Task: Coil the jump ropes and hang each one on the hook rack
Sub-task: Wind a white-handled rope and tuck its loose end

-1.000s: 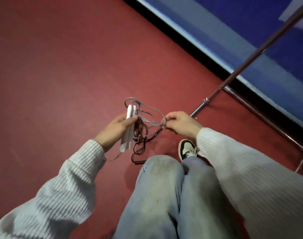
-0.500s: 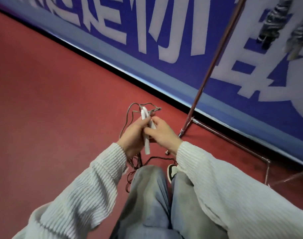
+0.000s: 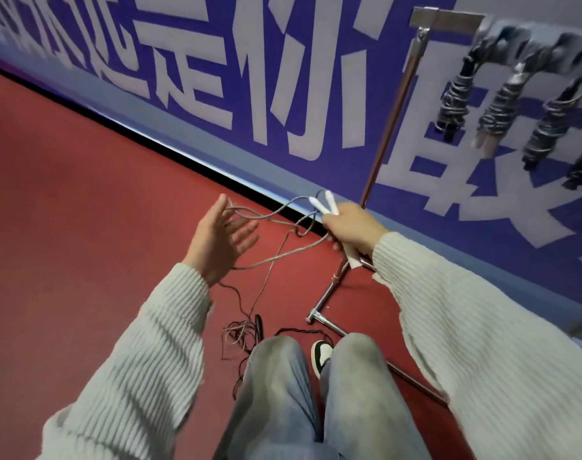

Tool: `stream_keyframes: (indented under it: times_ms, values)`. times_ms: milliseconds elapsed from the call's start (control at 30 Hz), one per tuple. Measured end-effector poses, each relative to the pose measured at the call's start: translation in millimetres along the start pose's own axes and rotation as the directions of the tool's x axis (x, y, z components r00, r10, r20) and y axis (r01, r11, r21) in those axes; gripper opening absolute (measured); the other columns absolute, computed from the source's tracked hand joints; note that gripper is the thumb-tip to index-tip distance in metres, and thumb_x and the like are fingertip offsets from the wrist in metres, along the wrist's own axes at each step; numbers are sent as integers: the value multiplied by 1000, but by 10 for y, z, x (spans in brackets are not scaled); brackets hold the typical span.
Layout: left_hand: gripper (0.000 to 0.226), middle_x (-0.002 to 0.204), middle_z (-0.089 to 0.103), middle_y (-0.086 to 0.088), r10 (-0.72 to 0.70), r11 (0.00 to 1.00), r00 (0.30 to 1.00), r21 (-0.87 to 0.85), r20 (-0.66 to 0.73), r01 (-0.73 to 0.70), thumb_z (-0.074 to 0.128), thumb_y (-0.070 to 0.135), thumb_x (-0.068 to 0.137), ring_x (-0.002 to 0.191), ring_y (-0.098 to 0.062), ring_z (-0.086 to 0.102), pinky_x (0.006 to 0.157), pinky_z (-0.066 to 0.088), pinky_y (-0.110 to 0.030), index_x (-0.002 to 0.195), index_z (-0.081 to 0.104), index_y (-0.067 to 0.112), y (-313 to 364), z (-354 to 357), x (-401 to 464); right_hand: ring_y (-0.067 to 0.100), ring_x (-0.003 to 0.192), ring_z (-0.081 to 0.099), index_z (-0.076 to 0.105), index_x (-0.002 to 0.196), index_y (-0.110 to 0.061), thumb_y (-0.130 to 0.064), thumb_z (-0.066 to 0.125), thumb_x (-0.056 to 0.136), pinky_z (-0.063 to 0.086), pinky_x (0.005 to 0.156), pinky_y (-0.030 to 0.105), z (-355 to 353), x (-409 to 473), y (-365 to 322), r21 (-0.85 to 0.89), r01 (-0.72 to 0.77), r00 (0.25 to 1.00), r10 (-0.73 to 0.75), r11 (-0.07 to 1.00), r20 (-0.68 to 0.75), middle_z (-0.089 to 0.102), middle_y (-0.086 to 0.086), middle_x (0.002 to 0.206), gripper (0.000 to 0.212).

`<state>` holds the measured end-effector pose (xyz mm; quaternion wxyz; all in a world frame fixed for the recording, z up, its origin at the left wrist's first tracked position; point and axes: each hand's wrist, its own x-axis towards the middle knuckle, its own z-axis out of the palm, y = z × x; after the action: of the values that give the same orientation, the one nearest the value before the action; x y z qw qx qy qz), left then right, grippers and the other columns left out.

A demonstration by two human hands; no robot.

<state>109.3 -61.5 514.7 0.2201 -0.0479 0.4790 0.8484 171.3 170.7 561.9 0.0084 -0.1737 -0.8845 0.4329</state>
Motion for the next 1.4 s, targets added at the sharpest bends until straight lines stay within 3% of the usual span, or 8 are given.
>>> stream_keyframes:
  times_ms: [167, 233, 333, 433, 1000, 1100, 1200, 1400]
  values:
    - [33, 120, 71, -15, 72, 779, 994, 617, 87, -110, 61, 22, 101, 111, -26, 68, 104, 52, -41, 128, 62, 5, 154, -99, 17, 2, 44, 43, 56, 86, -17, -42, 79, 86, 35, 44, 22, -72, 23, -94, 333, -14, 998, -4, 943, 56, 55, -9, 74, 34]
    - [29, 119, 72, -19, -76, 881, 977, 472, 202, -29, 54, 22, 101, 108, -28, 72, 97, 55, -40, 123, 64, 5, 234, -200, -111, 7, 43, 42, 59, 90, -16, -40, 78, 86, 34, 44, 23, -101, 62, 21, 243, -121, 987, 90, 962, 137, 51, 0, 66, 32]
    - [17, 102, 73, -10, 253, 926, 967, 289, 3, -243, 51, 18, 103, 82, -18, 74, 75, 60, -27, 107, 67, 13, 306, -246, -155, 16, 53, 48, 59, 84, -12, -34, 71, 93, 38, 47, 22, -126, 59, 101, -242, -90, 957, 151, 966, 247, 57, 9, 74, 27]
    - [14, 90, 70, -2, 431, 867, 887, 350, -167, -355, 53, 14, 102, 70, -11, 68, 66, 54, -21, 97, 65, 19, 310, -152, -134, 15, 59, 47, 58, 89, -16, -46, 57, 101, 39, 59, 30, -185, 148, 28, -125, 6, 998, -13, 992, -54, 57, 1, 76, 32]
    - [12, 107, 70, -2, 135, 609, 961, 745, 241, -272, 63, 15, 98, 95, -17, 69, 82, 56, -33, 110, 66, 14, -383, 502, -286, 24, 56, 53, 67, 82, -8, -28, 64, 86, 42, 58, 29, -535, 169, -223, -867, 106, 951, 204, 487, 231, 65, 8, 75, 21]
    - [63, 141, 49, 1, 331, 436, 897, 795, 294, -421, 76, 22, 87, 128, -12, 50, 109, 43, -33, 143, 49, 21, -443, 612, -192, 20, 50, 49, 71, 88, -9, -29, 67, 88, 38, 49, 24, -578, 148, -319, -794, 123, 919, 235, 595, 318, 61, 4, 65, 21]
    - [101, 156, 38, 2, 141, 470, 882, 753, 450, -459, 83, 30, 82, 145, -9, 33, 114, 30, -27, 159, 18, 34, -469, 764, -169, 16, 47, 43, 68, 94, -8, -27, 67, 92, 35, 46, 24, -617, 49, -445, -544, 119, 890, 153, 831, 429, 54, 2, 62, 19]
    - [90, 131, 55, -12, 251, 572, 937, 743, 245, -347, 73, 20, 90, 117, -20, 55, 96, 46, -26, 160, 16, 24, -458, 992, -9, 12, 44, 42, 64, 97, -11, -26, 64, 95, 34, 47, 24, -948, -73, -606, -82, 5, 977, 12, 997, 214, 51, -2, 58, 15]
